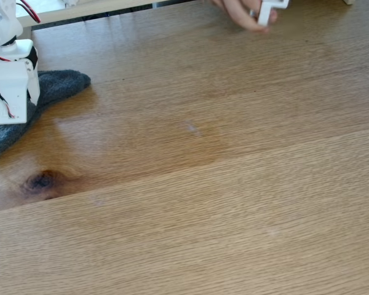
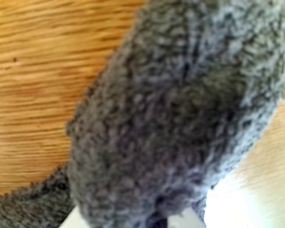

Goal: Clean the area in front of the robot

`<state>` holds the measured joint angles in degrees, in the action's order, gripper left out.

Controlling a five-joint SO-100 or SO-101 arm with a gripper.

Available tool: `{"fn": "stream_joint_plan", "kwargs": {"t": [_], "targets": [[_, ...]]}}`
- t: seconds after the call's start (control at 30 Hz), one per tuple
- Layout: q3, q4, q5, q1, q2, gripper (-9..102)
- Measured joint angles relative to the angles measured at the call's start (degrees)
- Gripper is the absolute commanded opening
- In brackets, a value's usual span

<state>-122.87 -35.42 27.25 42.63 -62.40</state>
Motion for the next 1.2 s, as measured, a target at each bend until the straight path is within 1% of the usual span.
{"fn": "stream_joint_plan", "kwargs": {"t": [0.1,0.23,0.33,0.47,0.57,0.67,0.73,0.8,0.93,1.07,1.2], "targets": [[0.5,-3.7,-3.2,-2.6,-6.9,0],[0.5,-12.6,-8.5,-9.3,-17.1,0],[0.5,-17.9,-13.1,-18.4,-27.0,0],[0.5,-23.1,-19.1,-32.8,-38.1,0],[0.5,-25.5,-23.6,-43.9,-42.1,0],[0.4,-26.4,-28.0,-52.6,-42.5,0],[0.4,-25.4,-30.7,-56.9,-41.7,0],[0.4,-22.5,-32.7,-60.5,-39.2,0],[0.4,-11.6,-34.7,-65.7,-31.0,0],[0.6,-1.4,-35.5,-69.4,-21.8,0],[5.2,2.6,-36.5,-70.4,-11.0,0]]}}
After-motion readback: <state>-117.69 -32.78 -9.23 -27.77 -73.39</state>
